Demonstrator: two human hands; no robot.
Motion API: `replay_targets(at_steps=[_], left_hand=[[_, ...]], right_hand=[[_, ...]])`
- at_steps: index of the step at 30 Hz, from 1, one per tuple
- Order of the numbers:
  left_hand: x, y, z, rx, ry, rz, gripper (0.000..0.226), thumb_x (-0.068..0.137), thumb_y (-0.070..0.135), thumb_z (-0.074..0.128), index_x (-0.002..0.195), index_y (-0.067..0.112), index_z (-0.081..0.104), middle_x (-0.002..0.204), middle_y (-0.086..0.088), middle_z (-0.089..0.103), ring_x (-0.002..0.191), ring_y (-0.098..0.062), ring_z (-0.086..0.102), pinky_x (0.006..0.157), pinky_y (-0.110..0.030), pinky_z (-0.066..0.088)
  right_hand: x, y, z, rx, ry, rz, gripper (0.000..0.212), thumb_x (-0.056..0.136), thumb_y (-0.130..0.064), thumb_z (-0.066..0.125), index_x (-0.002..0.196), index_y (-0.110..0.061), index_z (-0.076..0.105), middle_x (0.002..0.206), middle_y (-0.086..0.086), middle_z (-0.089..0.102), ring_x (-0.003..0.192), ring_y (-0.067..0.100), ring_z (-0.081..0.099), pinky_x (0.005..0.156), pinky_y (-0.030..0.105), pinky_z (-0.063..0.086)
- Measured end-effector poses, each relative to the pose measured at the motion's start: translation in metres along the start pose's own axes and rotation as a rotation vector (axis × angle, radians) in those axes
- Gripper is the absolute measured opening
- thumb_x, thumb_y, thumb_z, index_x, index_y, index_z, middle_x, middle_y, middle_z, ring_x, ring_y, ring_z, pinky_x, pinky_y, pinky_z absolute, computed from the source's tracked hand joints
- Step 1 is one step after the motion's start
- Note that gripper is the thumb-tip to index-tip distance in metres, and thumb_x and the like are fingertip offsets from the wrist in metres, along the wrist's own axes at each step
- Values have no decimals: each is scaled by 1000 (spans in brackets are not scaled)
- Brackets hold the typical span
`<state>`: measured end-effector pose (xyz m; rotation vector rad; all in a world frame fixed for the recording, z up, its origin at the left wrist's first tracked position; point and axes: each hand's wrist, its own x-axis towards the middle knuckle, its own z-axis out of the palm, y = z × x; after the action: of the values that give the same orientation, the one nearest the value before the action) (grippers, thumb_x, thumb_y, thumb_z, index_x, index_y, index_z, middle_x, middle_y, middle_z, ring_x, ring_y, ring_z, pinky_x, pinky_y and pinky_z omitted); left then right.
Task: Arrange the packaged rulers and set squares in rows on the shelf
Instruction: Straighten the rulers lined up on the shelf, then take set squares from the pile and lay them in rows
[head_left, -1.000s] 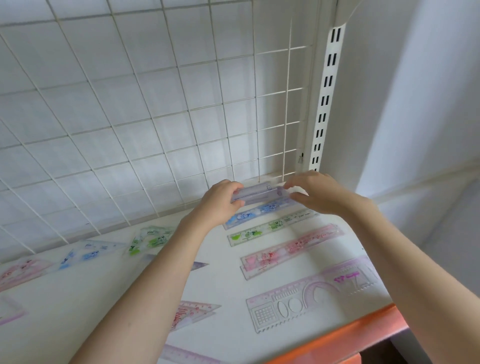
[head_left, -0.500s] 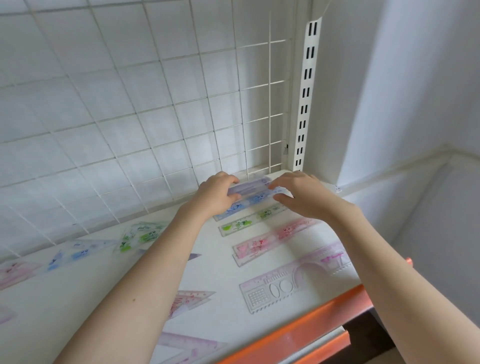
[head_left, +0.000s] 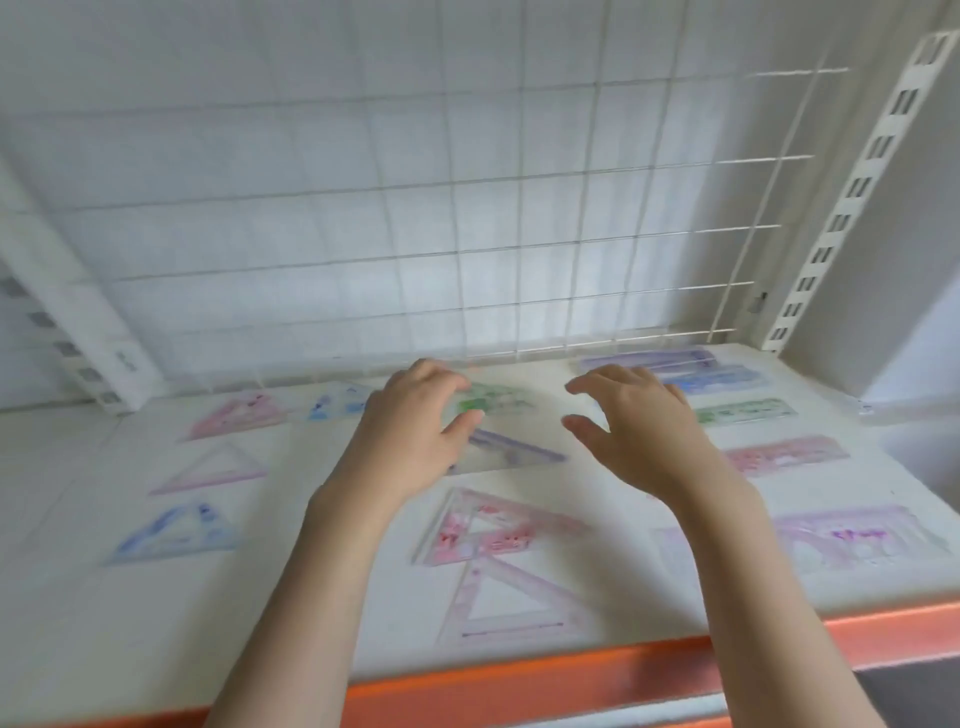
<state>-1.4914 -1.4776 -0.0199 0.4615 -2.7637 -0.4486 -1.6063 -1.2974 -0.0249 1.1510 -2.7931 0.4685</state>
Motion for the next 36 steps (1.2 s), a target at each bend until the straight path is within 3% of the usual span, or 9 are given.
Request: replay_targets(at_steps=[6, 20, 31, 34, 36], left_hand=[[-67, -77, -40, 128, -24, -126, 41, 92, 40, 51, 128, 22, 53, 142, 3, 40, 131, -19, 37, 105, -34, 32], [-199, -274, -141, 11, -120, -252, 37, 91, 36, 54, 122, 18, 57, 127, 3, 55, 120, -18, 48, 101, -39, 38], [-264, -362, -201, 3, -23, -435, 28, 91, 24, 58, 116, 13, 61, 111, 1, 61, 108, -17, 55, 92, -30, 43], [-281, -374, -210, -3, -90, -504, 13, 87, 27, 63, 98, 19, 66, 94, 7, 60, 96, -14, 59, 84, -29, 47], [-289, -376, -214, -16, -178, -527, 15, 86, 34, 65, 96, 23, 67, 96, 11, 60, 95, -11, 58, 85, -29, 47]], right_hand=[[-7, -108, 13, 44, 3, -111, 41, 93, -40, 50, 132, -28, 49, 135, -9, 48, 126, 20, 37, 101, 36, 28], [-40, -363, 98, 172, -144, -246, 36, 94, -37, 50, 129, -30, 51, 133, -11, 49, 126, 17, 37, 98, 33, 29], [-33, -468, 123, 214, -296, -403, 32, 91, -36, 56, 122, -27, 57, 111, -5, 58, 106, 15, 50, 94, 31, 41], [-31, -484, 127, 209, -328, -454, 31, 92, -36, 55, 121, -26, 58, 110, -5, 58, 105, 15, 51, 93, 30, 42], [-30, -491, 129, 219, -335, -474, 31, 92, -37, 55, 121, -26, 58, 111, -5, 59, 104, 15, 52, 93, 32, 43]])
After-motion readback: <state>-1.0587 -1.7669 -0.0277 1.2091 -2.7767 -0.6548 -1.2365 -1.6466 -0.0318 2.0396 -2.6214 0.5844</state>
